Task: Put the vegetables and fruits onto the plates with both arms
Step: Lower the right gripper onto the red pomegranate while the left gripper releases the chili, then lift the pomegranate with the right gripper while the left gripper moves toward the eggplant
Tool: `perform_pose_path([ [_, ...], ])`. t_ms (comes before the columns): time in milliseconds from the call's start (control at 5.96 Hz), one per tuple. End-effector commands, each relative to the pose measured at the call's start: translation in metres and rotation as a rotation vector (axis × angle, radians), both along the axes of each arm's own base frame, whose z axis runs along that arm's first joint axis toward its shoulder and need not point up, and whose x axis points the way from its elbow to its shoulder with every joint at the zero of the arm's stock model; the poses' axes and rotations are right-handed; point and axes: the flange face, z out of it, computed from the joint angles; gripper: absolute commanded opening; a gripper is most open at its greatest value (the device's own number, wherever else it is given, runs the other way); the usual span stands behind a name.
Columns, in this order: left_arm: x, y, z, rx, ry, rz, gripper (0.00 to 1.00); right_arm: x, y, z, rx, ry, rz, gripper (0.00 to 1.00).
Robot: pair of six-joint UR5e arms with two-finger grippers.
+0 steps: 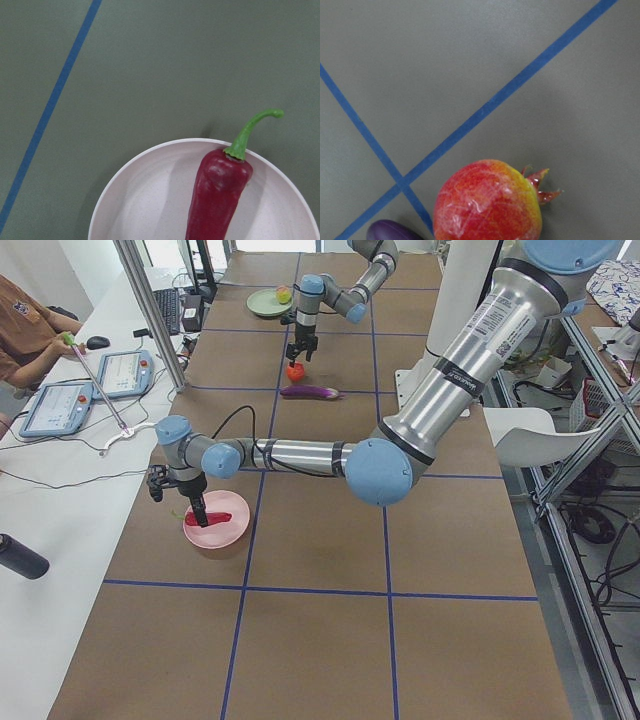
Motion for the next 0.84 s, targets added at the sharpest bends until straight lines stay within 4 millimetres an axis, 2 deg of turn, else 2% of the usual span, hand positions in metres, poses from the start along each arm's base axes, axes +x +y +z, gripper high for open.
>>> perform_pose_path([
  [0,0.0,0.0,-0.003,0.007,0.0,0.0,1.0,-0.003,-0.002,0.001,0.002,0.006,0.002,1.0],
  [335,0.002,0.0,-0.015,0.008,0.009,-0.025,1.0,-0.01,-0.005,-0.004,0.001,0.008,0.0,1.0],
  [671,0.002,-0.001,-0.021,0.015,0.014,-0.031,1.0,-0.016,-0.005,0.007,-0.001,0.009,-0.002,1.0],
])
